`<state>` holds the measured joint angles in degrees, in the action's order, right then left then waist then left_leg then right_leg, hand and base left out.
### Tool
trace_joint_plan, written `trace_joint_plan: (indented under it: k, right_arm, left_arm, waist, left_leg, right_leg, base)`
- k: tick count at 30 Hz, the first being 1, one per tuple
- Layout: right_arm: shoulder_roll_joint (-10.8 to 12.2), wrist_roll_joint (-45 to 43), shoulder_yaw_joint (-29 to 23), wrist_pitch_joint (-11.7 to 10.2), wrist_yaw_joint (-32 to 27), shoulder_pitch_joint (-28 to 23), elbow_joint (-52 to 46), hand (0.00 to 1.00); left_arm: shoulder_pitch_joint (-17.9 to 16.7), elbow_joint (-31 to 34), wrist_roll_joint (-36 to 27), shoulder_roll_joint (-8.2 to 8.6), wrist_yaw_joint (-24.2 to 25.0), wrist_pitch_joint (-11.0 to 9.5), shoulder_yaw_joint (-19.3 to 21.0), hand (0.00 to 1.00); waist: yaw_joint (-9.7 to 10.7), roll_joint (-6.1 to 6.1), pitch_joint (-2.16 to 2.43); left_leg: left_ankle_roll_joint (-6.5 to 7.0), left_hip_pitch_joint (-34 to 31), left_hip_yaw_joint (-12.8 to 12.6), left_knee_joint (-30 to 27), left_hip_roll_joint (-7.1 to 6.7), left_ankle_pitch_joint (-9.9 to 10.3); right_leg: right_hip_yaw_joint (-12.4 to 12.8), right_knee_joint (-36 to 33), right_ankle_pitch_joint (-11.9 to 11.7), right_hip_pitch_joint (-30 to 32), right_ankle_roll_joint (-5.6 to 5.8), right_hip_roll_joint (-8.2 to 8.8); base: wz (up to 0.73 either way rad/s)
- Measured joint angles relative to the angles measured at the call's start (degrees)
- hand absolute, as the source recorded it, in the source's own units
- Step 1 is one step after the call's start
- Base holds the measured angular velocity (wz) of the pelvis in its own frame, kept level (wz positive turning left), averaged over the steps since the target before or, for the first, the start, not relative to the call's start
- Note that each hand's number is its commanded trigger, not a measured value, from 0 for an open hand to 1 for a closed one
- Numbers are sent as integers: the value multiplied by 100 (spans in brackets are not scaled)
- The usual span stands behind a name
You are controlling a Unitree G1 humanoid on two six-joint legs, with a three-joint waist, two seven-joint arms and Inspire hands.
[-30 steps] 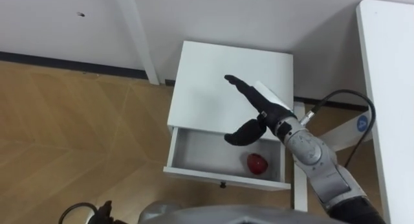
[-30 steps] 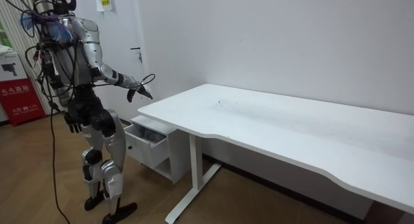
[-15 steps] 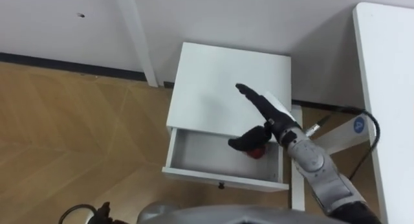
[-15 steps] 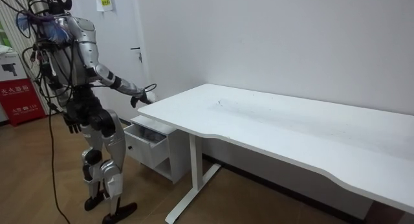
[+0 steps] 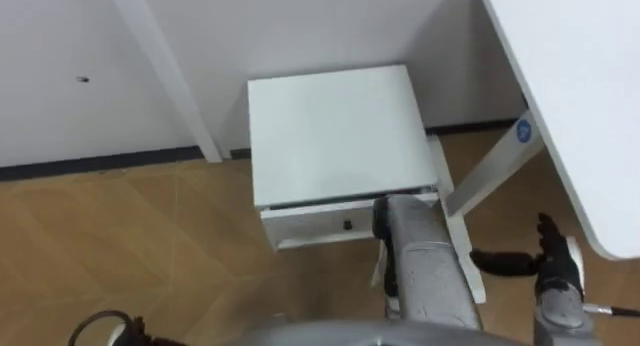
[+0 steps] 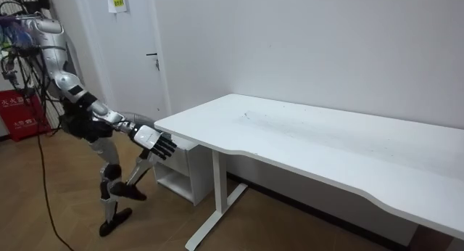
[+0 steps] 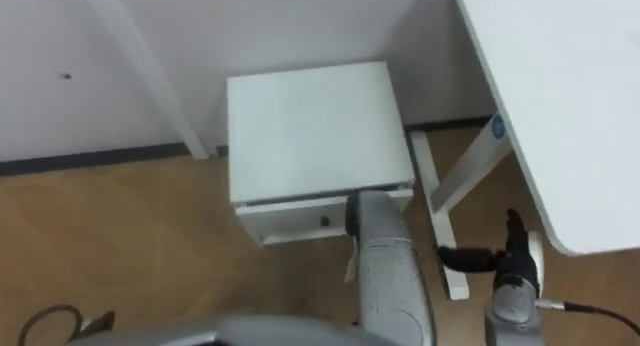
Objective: Put apple and close drawer
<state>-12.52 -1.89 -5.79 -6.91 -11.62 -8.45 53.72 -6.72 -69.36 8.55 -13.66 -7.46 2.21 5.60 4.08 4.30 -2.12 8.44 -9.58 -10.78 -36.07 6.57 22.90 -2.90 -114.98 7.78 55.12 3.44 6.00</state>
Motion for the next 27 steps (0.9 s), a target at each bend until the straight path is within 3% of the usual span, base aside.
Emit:
trace_joint_plan:
  k: [1,2,3,4,5,6,7,9,11,14,16,21,27]
  right_arm:
    - [-38,44,-8,54,-2,1,8,0]
    - [-105,99,-5,138,-10,0,17,0]
    - [-113,192,3,163,-19,-7,32,0]
    - [-91,214,23,157,-10,-6,96,0]
    - [-66,213,134,171,16,-13,219,0]
    - [-50,208,250,198,88,-62,261,0]
    - [-34,198,265,198,110,-76,270,0]
    - [34,166,347,165,149,28,585,0]
    - [77,167,347,151,239,103,897,0]
    - [114,145,341,161,324,165,1100,0]
    - [115,144,336,163,408,150,1151,0]
    - [161,183,341,318,551,79,1408,0]
    - [267,371,334,433,799,-3,1559,0]
  left_arm:
    - [-74,94,2,58,3,41,25,0]
    - [-283,284,-13,197,26,103,23,0]
    - [-542,415,-18,288,32,142,-23,0]
    - [-646,422,-19,293,30,142,-27,0]
    - [-774,423,-19,278,4,159,-17,0]
    - [-838,436,-22,272,-82,159,-14,0]
    - [-840,460,-34,270,-110,160,-9,0]
    - [-770,559,-149,251,-154,124,-4,0]
    - [-708,594,-172,246,-212,74,10,0]
    - [-638,618,-169,252,-219,-38,106,0]
    - [-612,629,-176,284,-220,-104,102,0]
    - [-612,628,-148,423,-191,-80,100,0]
    - [-645,627,-16,427,-84,20,132,0]
  waist:
    - [5,-19,4]
    - [12,-13,49]
    - [5,-35,87]
    - [-12,-39,96]
    - [-140,-148,107]
    - [-278,-289,150]
    - [-322,-332,166]
    - [-496,-491,209]
    - [-556,-630,232]
    - [-602,-763,214]
    - [-590,-775,224]
    - [-581,-685,216]
    - [-582,-607,194]
  left_leg:
    - [44,-90,21,-203,-60,105]
    - [82,-182,41,-253,-153,163]
    - [58,-154,41,-81,-249,101]
    - [64,-84,29,70,-322,33]
    - [59,65,-17,377,-479,-115]
    - [94,171,-67,703,-633,-301]
    - [101,214,-69,877,-683,-393]
    - [55,362,-91,1527,-798,-742]
    - [0,488,-105,1807,-840,-862]
    - [-84,658,-121,1959,-837,-898]
    - [-136,730,-122,2071,-825,-929]
    - [-195,731,-104,2159,-817,-960]
    - [-213,756,-2,2179,-825,-970]
  right_leg:
    - [82,210,37,-178,-57,88]
    - [106,995,44,-778,-71,137]
    - [36,2292,24,-1618,-13,200]
    - [-36,3129,29,-2080,35,248]
    - [-127,4794,54,-3001,89,297]
    - [-213,6257,135,-3775,152,294]
    - [-275,6947,193,-4098,186,270]
    - [-523,9146,227,-5056,131,79]
    - [-499,10176,43,-5577,118,-25]
    - [-505,10668,-23,-5903,122,-101]
    - [-509,10684,-23,-5930,122,-126]
    - [-564,10733,8,-5927,78,-153]
    - [-666,10735,15,-6003,73,-156]
  base:
    - [29]
    - [18]
    - [10]
    - [0]
    - [-13]
    - [-10]
    - [3]
    - [2]
    - [-5]
    - [-4]
    - [-8]
    - [-1]
    - [9]
